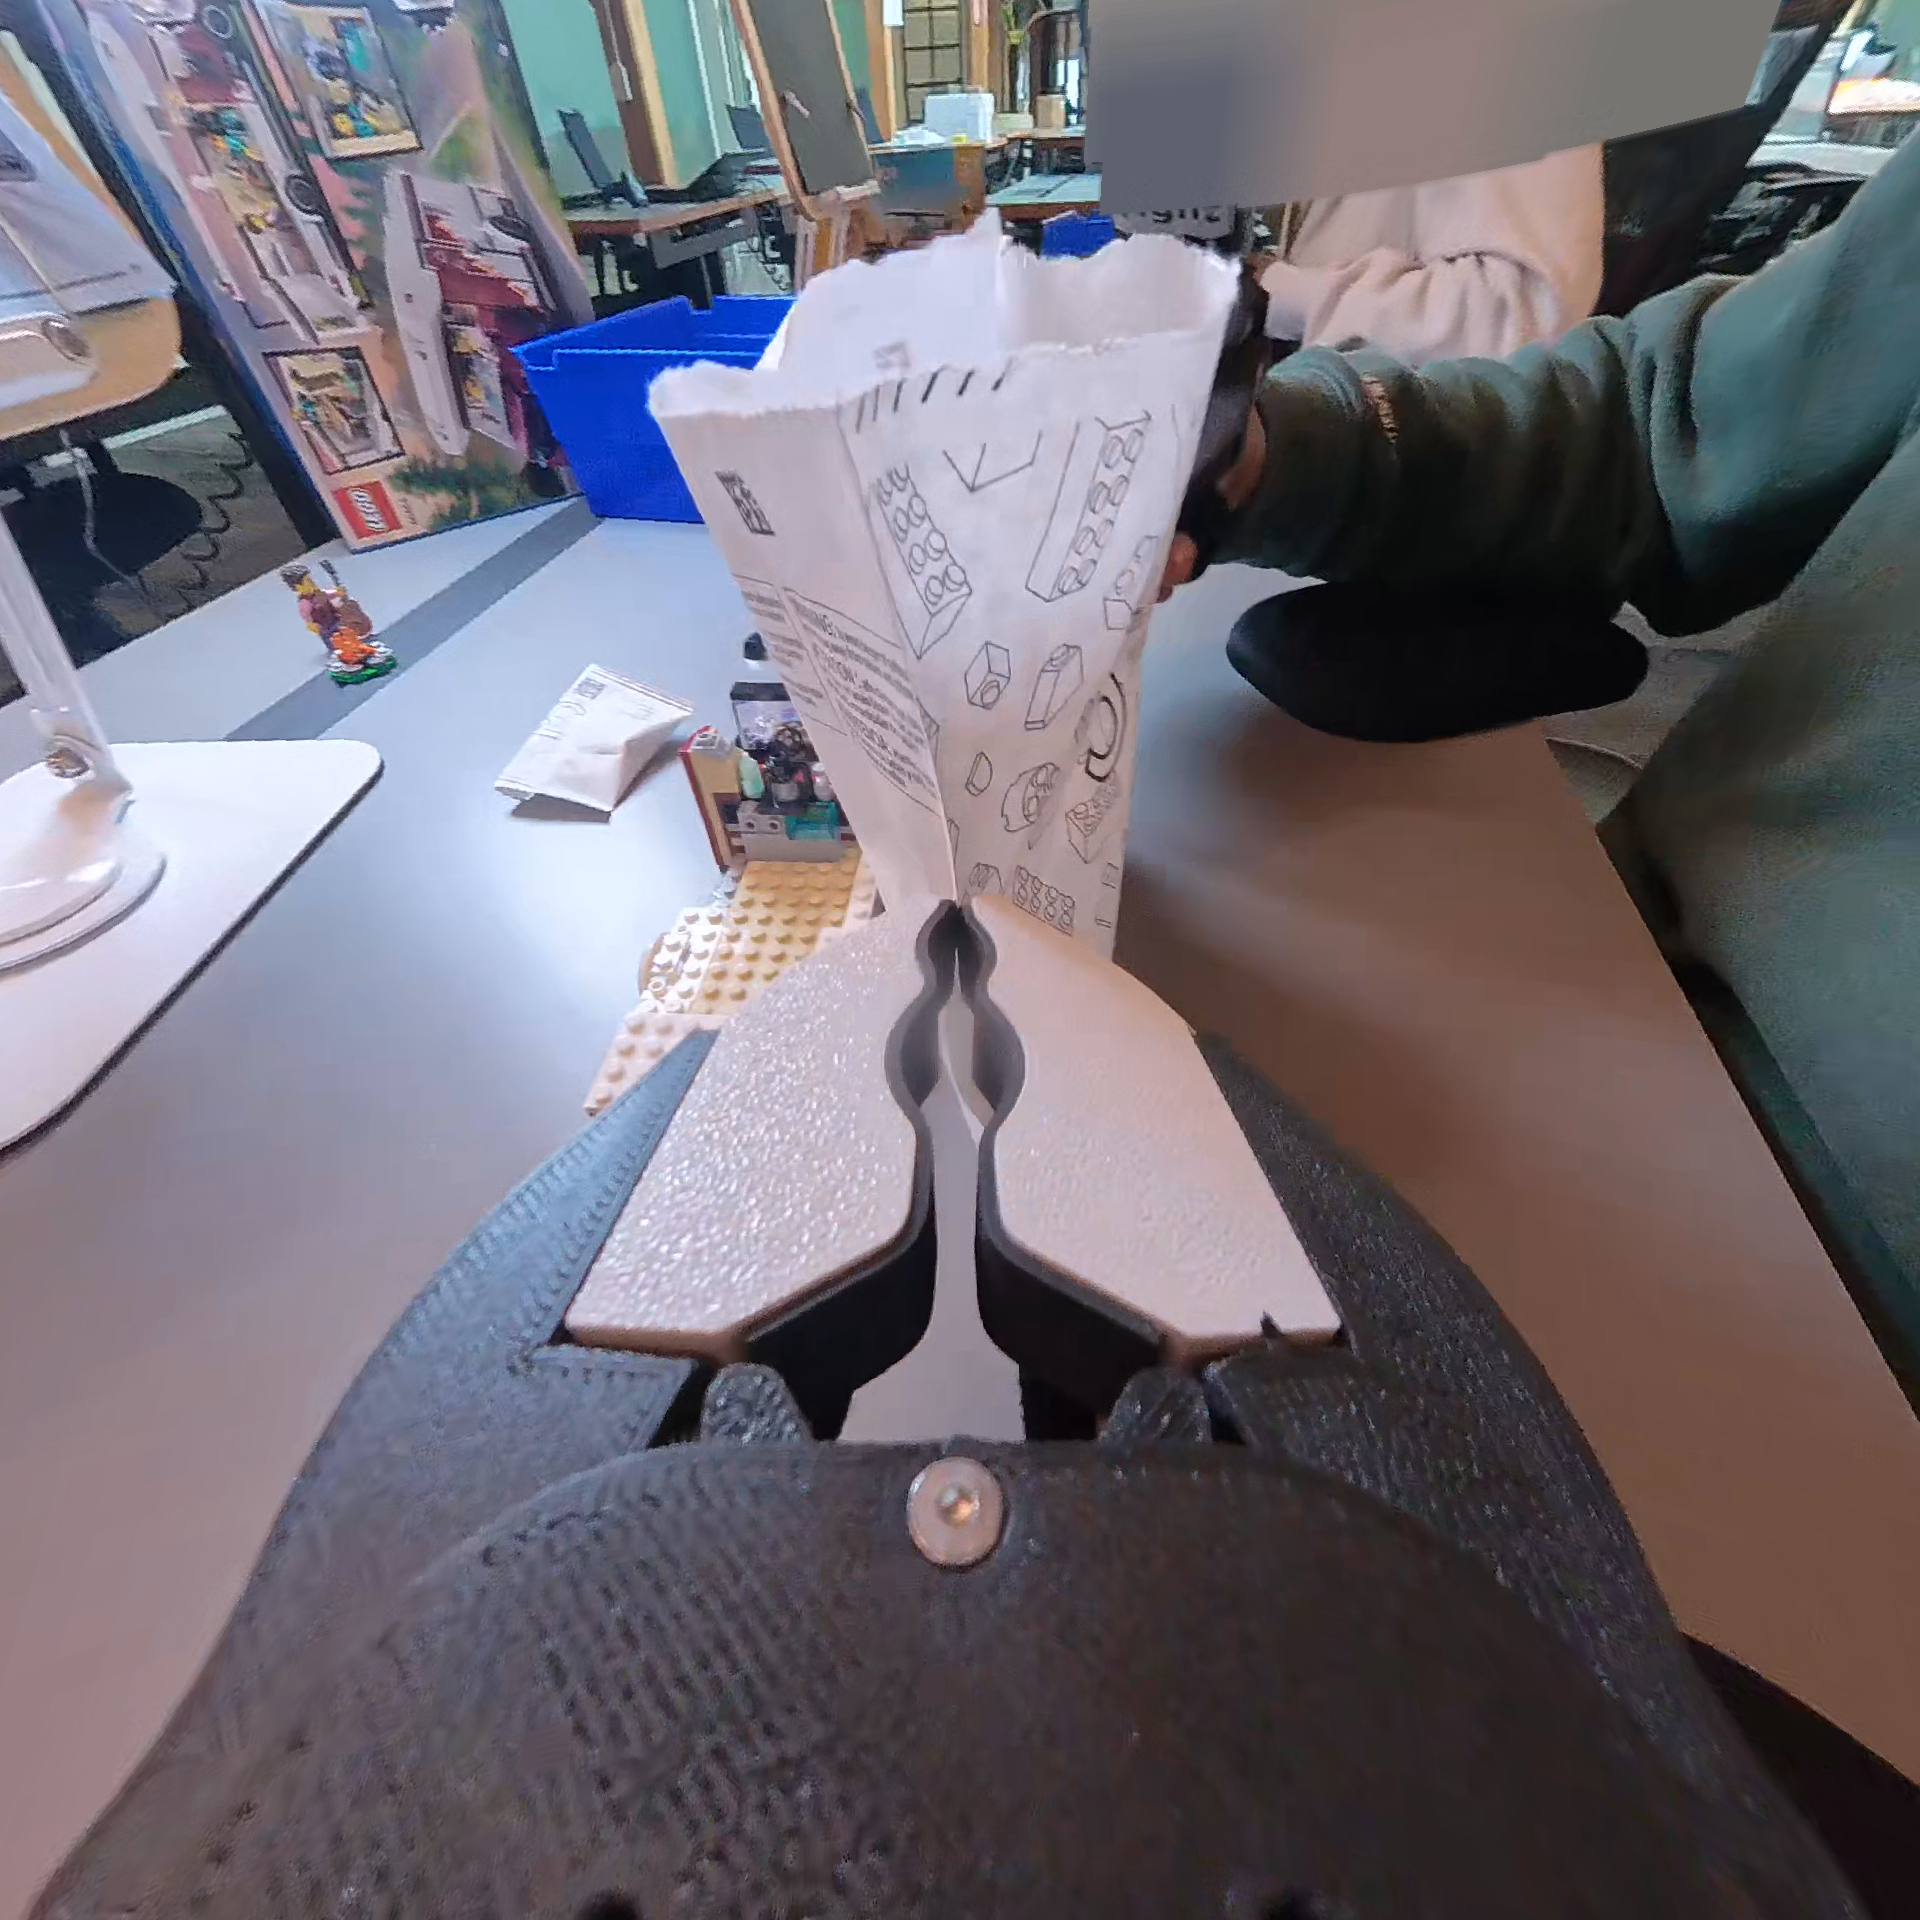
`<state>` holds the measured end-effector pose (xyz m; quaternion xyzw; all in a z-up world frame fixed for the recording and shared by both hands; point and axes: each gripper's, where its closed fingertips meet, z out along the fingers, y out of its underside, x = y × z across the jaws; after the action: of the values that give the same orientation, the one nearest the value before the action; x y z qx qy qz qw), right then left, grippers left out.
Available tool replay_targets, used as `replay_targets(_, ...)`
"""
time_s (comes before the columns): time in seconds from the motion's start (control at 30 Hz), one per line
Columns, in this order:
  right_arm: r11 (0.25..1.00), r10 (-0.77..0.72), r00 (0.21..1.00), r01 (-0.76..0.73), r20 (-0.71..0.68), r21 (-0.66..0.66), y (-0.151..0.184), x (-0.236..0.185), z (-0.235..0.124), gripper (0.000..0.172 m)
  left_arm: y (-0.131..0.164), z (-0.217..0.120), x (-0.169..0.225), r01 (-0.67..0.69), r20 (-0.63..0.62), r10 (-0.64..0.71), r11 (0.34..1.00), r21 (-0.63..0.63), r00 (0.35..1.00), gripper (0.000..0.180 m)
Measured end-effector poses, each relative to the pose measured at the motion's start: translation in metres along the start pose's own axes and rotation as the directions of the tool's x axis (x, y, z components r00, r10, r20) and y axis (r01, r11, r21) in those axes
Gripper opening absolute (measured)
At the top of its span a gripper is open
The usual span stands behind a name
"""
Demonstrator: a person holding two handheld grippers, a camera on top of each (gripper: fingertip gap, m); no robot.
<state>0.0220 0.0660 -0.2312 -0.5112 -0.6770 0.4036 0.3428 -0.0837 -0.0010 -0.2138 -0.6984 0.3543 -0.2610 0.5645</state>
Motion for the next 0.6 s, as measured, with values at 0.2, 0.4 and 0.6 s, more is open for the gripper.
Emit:
replay_targets(0.2,1.0,0.012,1.0,-0.011,0.022,-0.016,0.012,0.0,-0.003,0.002,0.027,0.0,0.008,-0.018,-0.07,0.009,0.992,-0.124,0.997,0.015)
replay_targets(0.4,0.993,0.002,0.997,0.007,0.077,-0.114,0.032,-0.006,-0.004,0.019,0.064,0.005,0.016,-0.115,-0.089,0.092,0.942,-0.315,0.992,0.001)
replay_targets(0.6,0.942,-0.074,0.989,0.11,0.124,-0.317,0.075,-0.015,0.003,0.005,0.078,0.001,0.016,-0.15,-0.101,0.12,0.906,-0.396,0.988,0.011)
